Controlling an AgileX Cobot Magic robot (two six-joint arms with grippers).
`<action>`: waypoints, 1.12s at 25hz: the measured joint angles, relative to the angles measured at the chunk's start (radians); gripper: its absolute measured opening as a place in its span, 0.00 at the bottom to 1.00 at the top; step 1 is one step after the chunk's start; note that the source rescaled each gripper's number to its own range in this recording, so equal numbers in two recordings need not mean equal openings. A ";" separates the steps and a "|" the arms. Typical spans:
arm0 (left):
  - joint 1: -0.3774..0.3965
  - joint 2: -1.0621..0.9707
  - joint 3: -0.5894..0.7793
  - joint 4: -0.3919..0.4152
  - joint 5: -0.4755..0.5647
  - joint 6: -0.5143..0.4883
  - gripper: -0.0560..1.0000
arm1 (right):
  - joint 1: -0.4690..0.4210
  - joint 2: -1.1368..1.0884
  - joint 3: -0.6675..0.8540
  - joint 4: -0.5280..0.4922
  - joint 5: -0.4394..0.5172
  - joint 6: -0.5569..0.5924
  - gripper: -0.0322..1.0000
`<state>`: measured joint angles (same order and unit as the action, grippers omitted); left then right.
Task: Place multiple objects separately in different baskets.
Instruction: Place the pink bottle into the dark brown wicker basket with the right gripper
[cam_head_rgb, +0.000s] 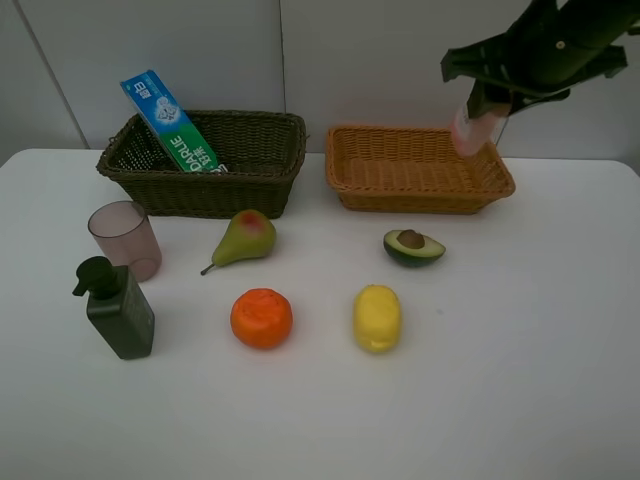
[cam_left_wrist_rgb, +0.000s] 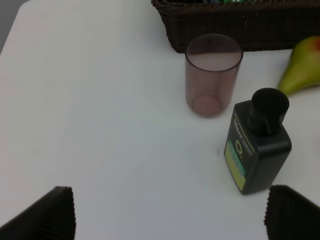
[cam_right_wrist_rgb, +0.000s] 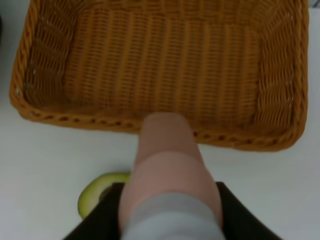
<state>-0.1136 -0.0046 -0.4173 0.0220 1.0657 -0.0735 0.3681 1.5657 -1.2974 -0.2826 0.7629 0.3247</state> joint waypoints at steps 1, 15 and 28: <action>0.000 0.000 0.000 0.000 0.000 0.000 1.00 | 0.000 0.025 -0.027 -0.016 -0.001 0.000 0.03; 0.000 0.000 0.000 0.000 0.000 0.000 1.00 | -0.074 0.314 -0.235 -0.156 -0.105 0.000 0.03; 0.000 0.000 0.000 0.000 0.000 0.000 1.00 | -0.203 0.464 -0.236 -0.084 -0.212 -0.001 0.03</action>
<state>-0.1136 -0.0046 -0.4173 0.0220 1.0657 -0.0735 0.1646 2.0294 -1.5331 -0.3669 0.5510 0.3238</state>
